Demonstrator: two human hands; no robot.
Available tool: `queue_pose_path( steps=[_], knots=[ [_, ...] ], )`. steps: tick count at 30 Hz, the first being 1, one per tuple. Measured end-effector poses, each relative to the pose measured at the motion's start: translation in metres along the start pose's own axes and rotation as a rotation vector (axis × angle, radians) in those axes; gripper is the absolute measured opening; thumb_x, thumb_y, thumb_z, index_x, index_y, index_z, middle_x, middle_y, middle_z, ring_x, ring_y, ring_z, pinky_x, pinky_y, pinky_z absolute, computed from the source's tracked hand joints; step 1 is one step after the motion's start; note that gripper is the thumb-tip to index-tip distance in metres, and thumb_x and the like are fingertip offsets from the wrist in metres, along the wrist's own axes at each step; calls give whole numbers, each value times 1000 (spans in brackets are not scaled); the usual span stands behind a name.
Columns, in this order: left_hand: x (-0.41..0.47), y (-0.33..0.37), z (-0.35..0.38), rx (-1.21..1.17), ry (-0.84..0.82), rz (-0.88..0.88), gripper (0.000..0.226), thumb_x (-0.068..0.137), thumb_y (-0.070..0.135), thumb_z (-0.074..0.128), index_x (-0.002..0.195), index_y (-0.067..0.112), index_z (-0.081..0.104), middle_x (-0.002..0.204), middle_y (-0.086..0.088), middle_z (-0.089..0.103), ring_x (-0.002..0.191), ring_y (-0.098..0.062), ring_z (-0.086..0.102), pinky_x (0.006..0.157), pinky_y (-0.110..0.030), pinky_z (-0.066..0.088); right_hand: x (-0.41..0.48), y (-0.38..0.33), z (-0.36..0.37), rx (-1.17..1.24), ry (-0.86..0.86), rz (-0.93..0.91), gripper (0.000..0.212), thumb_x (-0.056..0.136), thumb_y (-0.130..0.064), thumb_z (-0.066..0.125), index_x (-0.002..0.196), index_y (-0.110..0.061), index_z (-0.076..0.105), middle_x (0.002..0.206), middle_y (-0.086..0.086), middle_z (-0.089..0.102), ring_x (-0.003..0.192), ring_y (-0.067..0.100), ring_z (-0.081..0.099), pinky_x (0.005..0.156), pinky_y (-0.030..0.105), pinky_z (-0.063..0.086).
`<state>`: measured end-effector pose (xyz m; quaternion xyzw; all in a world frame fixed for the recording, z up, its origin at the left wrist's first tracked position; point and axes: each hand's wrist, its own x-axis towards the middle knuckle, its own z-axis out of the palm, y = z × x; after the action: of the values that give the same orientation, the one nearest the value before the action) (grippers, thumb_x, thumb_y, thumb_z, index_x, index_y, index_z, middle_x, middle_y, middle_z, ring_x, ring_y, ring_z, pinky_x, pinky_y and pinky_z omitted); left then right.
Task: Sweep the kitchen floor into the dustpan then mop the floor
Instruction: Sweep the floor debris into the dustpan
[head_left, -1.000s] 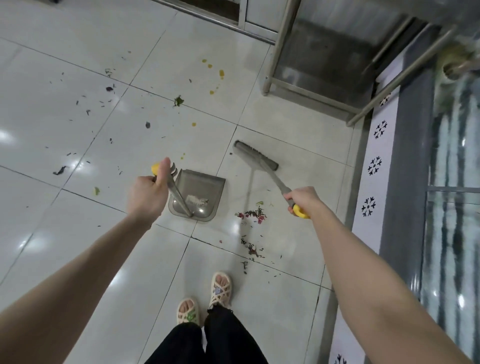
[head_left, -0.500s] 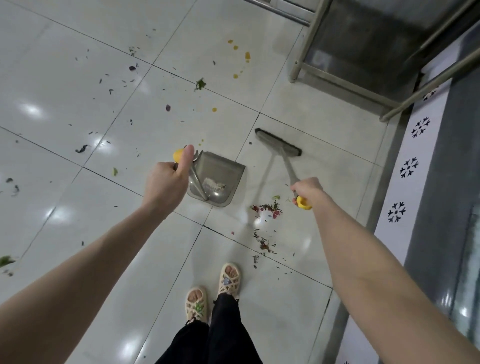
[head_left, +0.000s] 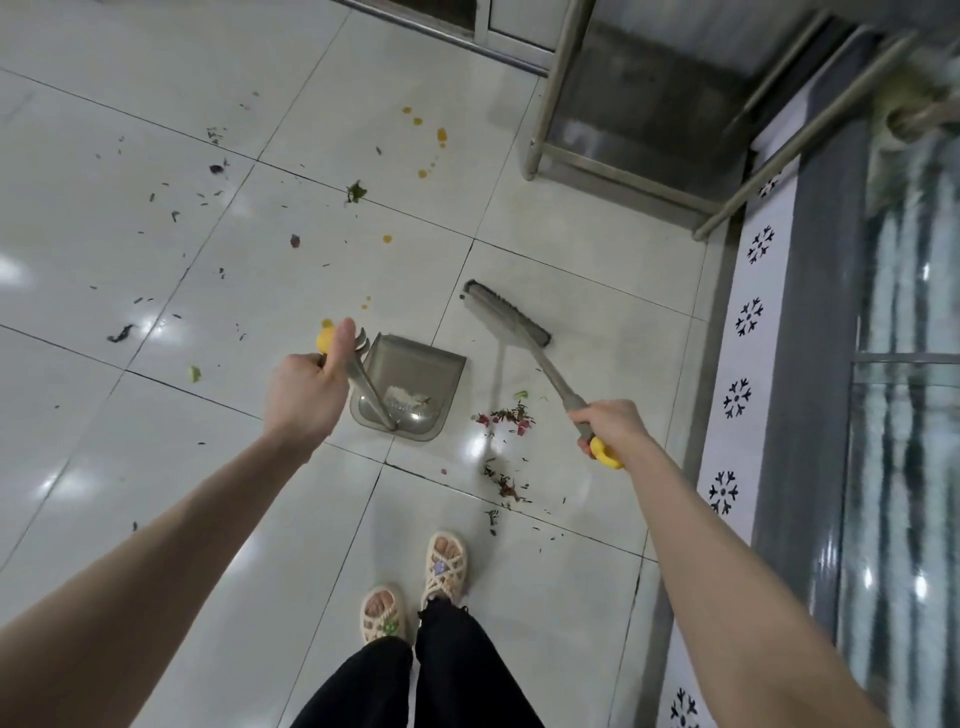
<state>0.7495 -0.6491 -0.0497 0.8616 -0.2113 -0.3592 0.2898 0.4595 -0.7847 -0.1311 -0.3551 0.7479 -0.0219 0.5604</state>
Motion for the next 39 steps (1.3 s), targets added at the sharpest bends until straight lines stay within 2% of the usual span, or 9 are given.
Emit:
queue_pose_path(
  steps=[5, 10, 12, 16, 24, 28, 33, 36, 39],
  knots=[
    [4, -8, 6, 59, 32, 5, 67, 85, 75, 34, 72, 11, 50, 66, -10, 39, 59, -22, 38, 54, -30, 30, 37, -34, 31, -105, 43, -79, 8, 85, -2, 62, 92, 2, 62, 74, 15, 58, 27, 18, 52, 33, 18, 43],
    [6, -9, 14, 53, 48, 9, 65, 85, 73, 35, 71, 11, 47, 66, -9, 37, 59, -22, 36, 53, -31, 27, 60, -30, 54, -191, 14, -67, 28, 86, -7, 59, 113, 2, 60, 77, 13, 62, 50, 25, 60, 62, 39, 59],
    [4, -10, 14, 54, 45, 19, 65, 86, 72, 35, 71, 11, 48, 65, -10, 37, 59, -22, 36, 54, -32, 28, 49, -18, 54, -231, -3, -35, 20, 89, -8, 57, 108, -1, 56, 81, 13, 59, 52, 25, 60, 61, 37, 59],
    [-2, -14, 9, 89, 53, 36, 67, 89, 70, 35, 69, 8, 50, 63, -11, 40, 58, -23, 39, 52, -30, 28, 22, 11, 37, -261, -45, 33, 6, 91, -4, 56, 91, -1, 51, 88, 15, 53, 57, 25, 55, 36, 21, 44],
    [-34, -19, -7, 11, 11, 47, 70, 90, 68, 37, 61, 6, 49, 63, -11, 42, 61, -24, 40, 59, -34, 35, -23, 21, -17, -83, -36, 27, 20, 87, -4, 65, 75, -1, 49, 83, 14, 50, 54, 23, 51, 35, 17, 43],
    [-36, -27, -14, -6, 33, 44, 69, 90, 69, 37, 66, 5, 49, 56, -7, 43, 57, -23, 40, 56, -33, 35, -11, 17, 6, -116, 6, -10, 9, 87, -3, 62, 89, 2, 55, 91, 16, 54, 48, 23, 52, 38, 20, 42],
    [-33, -37, -13, -19, 56, 54, 67, 93, 63, 39, 62, 4, 49, 57, -7, 42, 54, -24, 40, 57, -31, 35, 13, 9, 42, -203, 46, -65, 24, 84, -5, 60, 107, 3, 60, 94, 17, 62, 58, 28, 59, 69, 41, 60],
    [-30, -42, -11, -12, 54, 82, 67, 92, 65, 39, 64, 5, 49, 57, -9, 41, 54, -23, 40, 57, -33, 36, 2, 16, 50, -273, 25, -45, 12, 90, -5, 54, 102, -2, 52, 82, 12, 54, 52, 23, 56, 55, 32, 55],
    [-31, -49, -13, 8, 29, 90, 72, 82, 76, 37, 66, 7, 51, 61, -11, 40, 55, -23, 41, 56, -34, 36, -15, 31, 42, -333, -7, 3, 14, 91, -4, 54, 103, -4, 48, 94, 13, 52, 53, 22, 56, 45, 25, 49]
  ],
)
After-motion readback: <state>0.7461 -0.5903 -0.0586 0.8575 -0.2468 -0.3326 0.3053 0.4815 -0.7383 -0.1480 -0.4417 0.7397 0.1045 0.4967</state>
